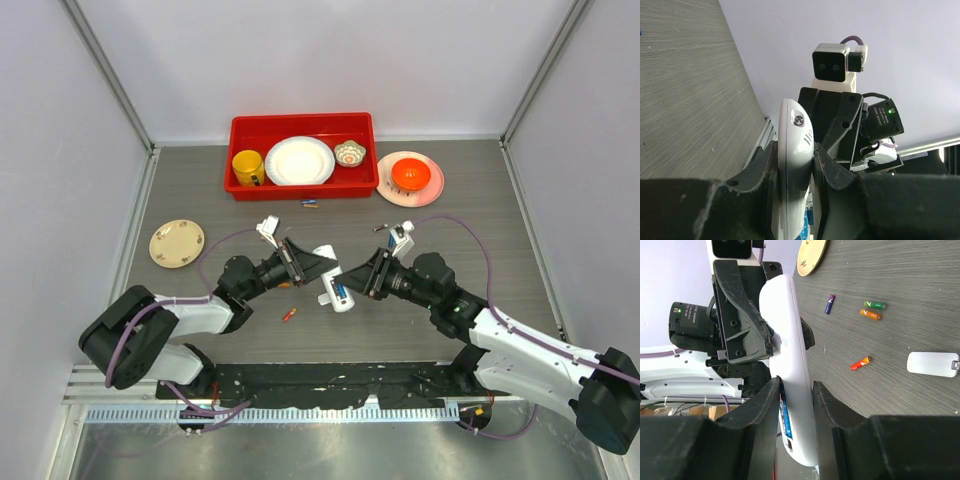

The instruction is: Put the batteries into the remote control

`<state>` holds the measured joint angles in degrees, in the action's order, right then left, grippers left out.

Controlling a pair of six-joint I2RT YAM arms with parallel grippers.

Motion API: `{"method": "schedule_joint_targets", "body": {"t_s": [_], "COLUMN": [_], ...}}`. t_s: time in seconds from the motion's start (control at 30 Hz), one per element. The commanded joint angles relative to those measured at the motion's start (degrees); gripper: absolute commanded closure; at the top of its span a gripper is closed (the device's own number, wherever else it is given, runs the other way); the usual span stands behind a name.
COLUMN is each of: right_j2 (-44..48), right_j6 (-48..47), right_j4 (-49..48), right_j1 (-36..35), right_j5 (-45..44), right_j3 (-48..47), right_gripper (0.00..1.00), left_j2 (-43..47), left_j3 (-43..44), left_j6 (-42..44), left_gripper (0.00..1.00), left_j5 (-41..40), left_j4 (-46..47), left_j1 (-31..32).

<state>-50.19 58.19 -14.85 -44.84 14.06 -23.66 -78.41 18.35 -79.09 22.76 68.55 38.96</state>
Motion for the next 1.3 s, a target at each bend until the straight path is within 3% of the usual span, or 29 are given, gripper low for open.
{"method": "schedule_joint_targets", "body": {"t_s": [0.0,0.33,0.5,0.9,1.13,1.27], "right_j2": [0.01,-0.25,-0.78,-0.08,0.27,1.32], "right_j6": [-3.79,-1.69,2.09,2.80,2.19,4.20], "right_j4": [13.62,11.52,6.69,5.27,5.18,-0.15], "right_j1": [-0.34,-0.34,-0.34,-0.34,0.01,1.06], "right_j5": [2.55,2.28,2.54,3.43,3.95,4.39], "right_j3": [1.60,1.16,1.07,-2.88,-2.71,-0.69], "right_gripper": [0.99,0.98,0.72,0.50,0.48,0.48], "left_j2": [0.72,-0.25,-1.22,-3.33,-3.50,-3.41], "left_j3": [4.41,3.89,3.10,2.04,2.48,2.48], "left_j6": [-0.01,-0.36,-0.36,0.08,-0.36,-0.54], "left_gripper": [1.00,1.00,1.00,1.00,1.00,1.00], "left_j5": [-6.15,-4.49,-3.69,-2.81,-2.37,-1.58], "left_j4": [20.04,20.04,20.04,20.04,20.04,19.95], "left_j1": [-3.28,-3.54,-3.54,-3.45,-3.45,-3.45]}}
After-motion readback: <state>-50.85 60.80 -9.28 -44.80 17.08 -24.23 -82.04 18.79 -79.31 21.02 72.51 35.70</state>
